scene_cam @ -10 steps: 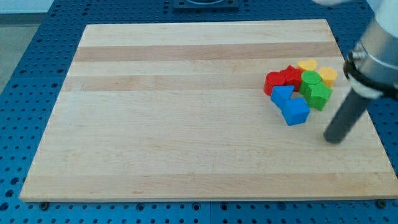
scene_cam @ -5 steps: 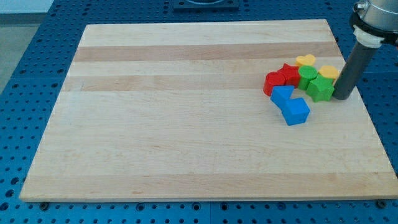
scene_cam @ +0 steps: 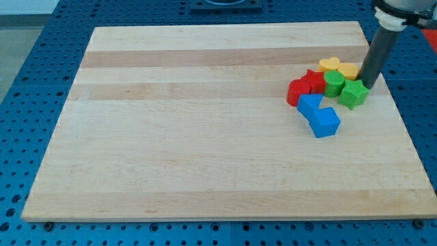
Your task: Push the yellow blocks slightly to the top
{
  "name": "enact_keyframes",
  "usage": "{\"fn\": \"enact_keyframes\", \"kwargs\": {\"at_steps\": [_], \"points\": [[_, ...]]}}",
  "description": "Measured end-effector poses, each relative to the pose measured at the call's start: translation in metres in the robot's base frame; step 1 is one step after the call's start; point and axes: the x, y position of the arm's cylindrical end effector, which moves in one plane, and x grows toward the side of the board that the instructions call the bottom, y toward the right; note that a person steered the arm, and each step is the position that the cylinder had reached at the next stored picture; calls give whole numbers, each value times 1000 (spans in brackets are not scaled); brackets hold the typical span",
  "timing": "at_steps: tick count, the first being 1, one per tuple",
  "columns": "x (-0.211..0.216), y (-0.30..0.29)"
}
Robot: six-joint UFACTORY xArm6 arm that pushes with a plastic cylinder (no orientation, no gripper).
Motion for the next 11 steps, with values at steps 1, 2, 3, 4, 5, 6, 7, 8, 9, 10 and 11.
{"fn": "enact_keyframes", "kwargs": {"at_steps": [1, 2, 3, 4, 5, 6, 7, 8, 9, 10, 11], "points": [[0, -4], [0, -11], [-3, -23], [-7, -31], [-13, -33], [-17, -36], [-27, -37], [-36, -41], [-36, -48], [-29, -56], [7, -57]]}}
